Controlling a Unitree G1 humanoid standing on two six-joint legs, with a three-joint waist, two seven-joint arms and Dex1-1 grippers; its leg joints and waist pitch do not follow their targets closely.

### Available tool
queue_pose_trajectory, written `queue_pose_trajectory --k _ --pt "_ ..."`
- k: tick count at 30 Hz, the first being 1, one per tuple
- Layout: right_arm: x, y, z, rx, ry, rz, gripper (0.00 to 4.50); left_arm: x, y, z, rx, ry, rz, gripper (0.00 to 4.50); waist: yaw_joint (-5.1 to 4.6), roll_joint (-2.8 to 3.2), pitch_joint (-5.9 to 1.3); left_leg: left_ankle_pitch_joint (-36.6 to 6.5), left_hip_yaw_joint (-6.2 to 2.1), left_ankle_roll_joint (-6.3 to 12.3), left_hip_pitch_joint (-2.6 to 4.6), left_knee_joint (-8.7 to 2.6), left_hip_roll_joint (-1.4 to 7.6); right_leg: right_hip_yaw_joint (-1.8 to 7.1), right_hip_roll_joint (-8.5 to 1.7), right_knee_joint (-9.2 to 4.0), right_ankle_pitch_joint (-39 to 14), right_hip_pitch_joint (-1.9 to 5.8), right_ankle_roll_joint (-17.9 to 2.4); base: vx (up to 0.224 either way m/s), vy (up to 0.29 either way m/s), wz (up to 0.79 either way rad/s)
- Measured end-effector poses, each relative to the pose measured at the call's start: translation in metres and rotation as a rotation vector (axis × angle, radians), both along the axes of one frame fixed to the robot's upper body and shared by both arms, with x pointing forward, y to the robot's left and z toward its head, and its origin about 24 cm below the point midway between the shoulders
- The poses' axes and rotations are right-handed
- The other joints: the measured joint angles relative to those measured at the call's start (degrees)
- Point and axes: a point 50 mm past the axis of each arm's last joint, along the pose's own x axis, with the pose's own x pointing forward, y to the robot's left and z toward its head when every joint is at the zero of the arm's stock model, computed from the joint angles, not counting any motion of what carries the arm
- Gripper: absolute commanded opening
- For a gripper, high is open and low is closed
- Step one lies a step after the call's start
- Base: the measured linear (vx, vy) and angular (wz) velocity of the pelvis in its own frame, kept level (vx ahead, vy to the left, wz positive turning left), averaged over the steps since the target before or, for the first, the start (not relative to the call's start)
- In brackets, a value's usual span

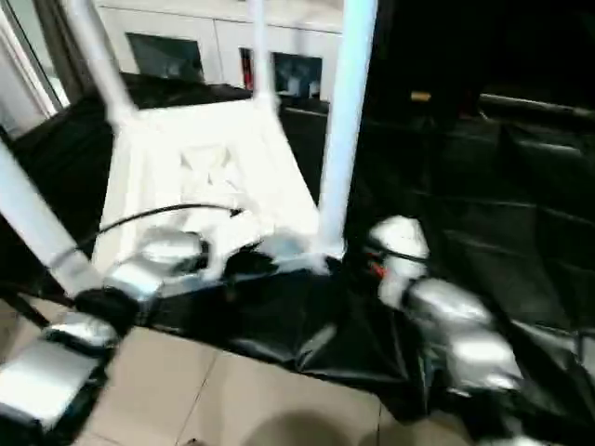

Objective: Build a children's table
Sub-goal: Rotate leg to tighten

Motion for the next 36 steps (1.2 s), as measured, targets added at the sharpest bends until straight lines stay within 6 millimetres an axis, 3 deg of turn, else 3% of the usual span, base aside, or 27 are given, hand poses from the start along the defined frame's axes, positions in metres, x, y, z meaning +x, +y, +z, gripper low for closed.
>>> queue_pose_trajectory --k 7,15,17,19,21,25,31,36 --pt "-0.014 -0.048 0.004 -0.008 -0.024 -0.181 3.82 -0.014 -0.010 -0.001 -0.012 0.005 -0.230 0.00 1.41 0.80 0.00 -0.1 0.12 0.12 -0.11 0.16 -0.04 0.00 -0.16 -0.06 0.0 0.06 -0.1 0.000 0.000 0.00" --pt "-0.015 -0.043 0.000 0.019 -0.024 -0.196 3.82 -0.028 -0.043 -0.003 -0.029 -0.033 -0.427 0.00 1.11 1.96 0.01 -0.1 0.09 0.12 -0.14 0.37 -0.02 -0.02 -0.16 0.13 0.0 0.05 0.0 0.000 0.000 0.00" --pt "-0.014 -0.037 -0.002 0.034 -0.024 -0.192 3.82 -0.027 -0.045 -0.002 -0.024 -0.058 -0.423 0.00 0.80 1.97 0.01 -0.1 0.05 0.12 -0.15 0.37 0.02 -0.04 -0.12 0.15 0.0 0.02 0.0 0.000 0.000 0.00" --pt "-0.014 -0.031 -0.004 0.039 -0.023 -0.179 3.88 -0.025 -0.046 -0.003 -0.027 -0.087 -0.403 0.46 0.25 1.96 0.02 -0.1 0.04 0.12 -0.23 0.40 0.06 -0.07 -0.09 0.14 0.0 -0.03 0.0 0.000 0.000 0.00" --pt "-0.013 -0.029 -0.004 0.037 -0.029 -0.179 3.88 -0.022 -0.045 0.000 -0.018 -0.137 -0.381 0.62 -0.56 1.92 0.04 0.0 0.00 0.24 -0.51 0.52 0.09 -0.07 -0.04 0.15 0.0 -0.23 0.0 0.000 0.000 0.00" --pt "-0.012 -0.022 -0.006 0.044 -0.036 -0.186 3.88 -0.009 -0.029 0.012 0.010 -0.251 -0.307 0.94 -1.66 1.81 0.11 0.1 -0.08 0.41 -0.69 0.57 0.18 -0.15 0.04 0.17 0.0 -0.36 0.0 0.000 0.000 0.00" --pt "0.001 -0.018 0.006 0.049 -0.116 -0.243 3.88 0.002 -0.013 0.032 -0.035 -0.360 -0.238 1.45 -1.62 1.61 0.18 0.1 -0.03 0.44 -0.71 0.70 0.13 -0.10 -0.03 0.17 0.1 -0.32 -0.1 0.000 0.000 0.00" --pt "-0.002 -0.020 0.006 0.063 -0.125 -0.272 3.88 -0.001 -0.005 0.038 -0.160 -0.341 -0.208 1.64 -0.74 1.18 0.34 0.0 0.00 0.49 -0.72 0.73 0.16 -0.11 -0.03 0.23 0.0 -0.33 -0.1 0.000 0.000 0.00"
